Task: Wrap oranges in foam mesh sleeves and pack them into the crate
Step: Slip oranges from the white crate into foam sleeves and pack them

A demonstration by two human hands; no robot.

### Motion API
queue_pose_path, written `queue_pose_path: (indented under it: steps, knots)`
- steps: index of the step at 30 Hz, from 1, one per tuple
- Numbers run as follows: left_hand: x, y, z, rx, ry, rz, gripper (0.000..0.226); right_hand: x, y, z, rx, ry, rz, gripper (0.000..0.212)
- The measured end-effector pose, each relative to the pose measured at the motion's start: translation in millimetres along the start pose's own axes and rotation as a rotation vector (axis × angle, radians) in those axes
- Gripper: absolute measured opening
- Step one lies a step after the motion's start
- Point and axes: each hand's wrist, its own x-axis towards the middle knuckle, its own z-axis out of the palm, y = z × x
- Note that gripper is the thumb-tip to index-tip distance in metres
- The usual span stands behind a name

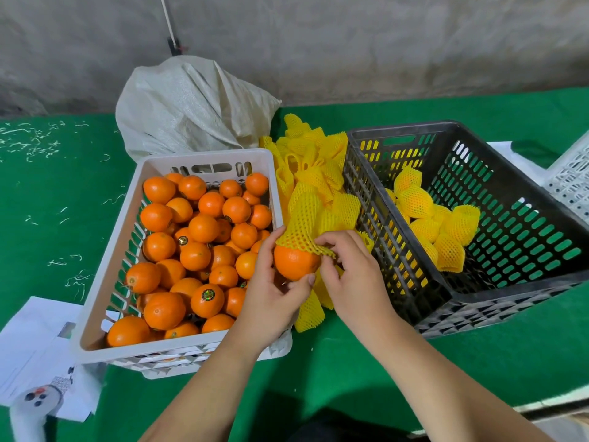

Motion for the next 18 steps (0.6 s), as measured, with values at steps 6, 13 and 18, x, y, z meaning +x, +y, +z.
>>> queue_pose_path:
  steps: [6, 13, 18]
  knots:
    - [6, -4, 5, -0.078, 0.275, 0.013, 0.052, -14, -15, 7, -0.036, 0.024, -0.262, 0.02]
    - [5, -2, 4, -0.128, 0.142, -0.012, 0.056, -8, -5, 11, 0.117, 0.084, -0.072, 0.036]
    - [3, -2, 2, -0.017, 0.0, 0.011, 0.073, -5, 4, 3, 0.031, 0.128, -0.126, 0.036]
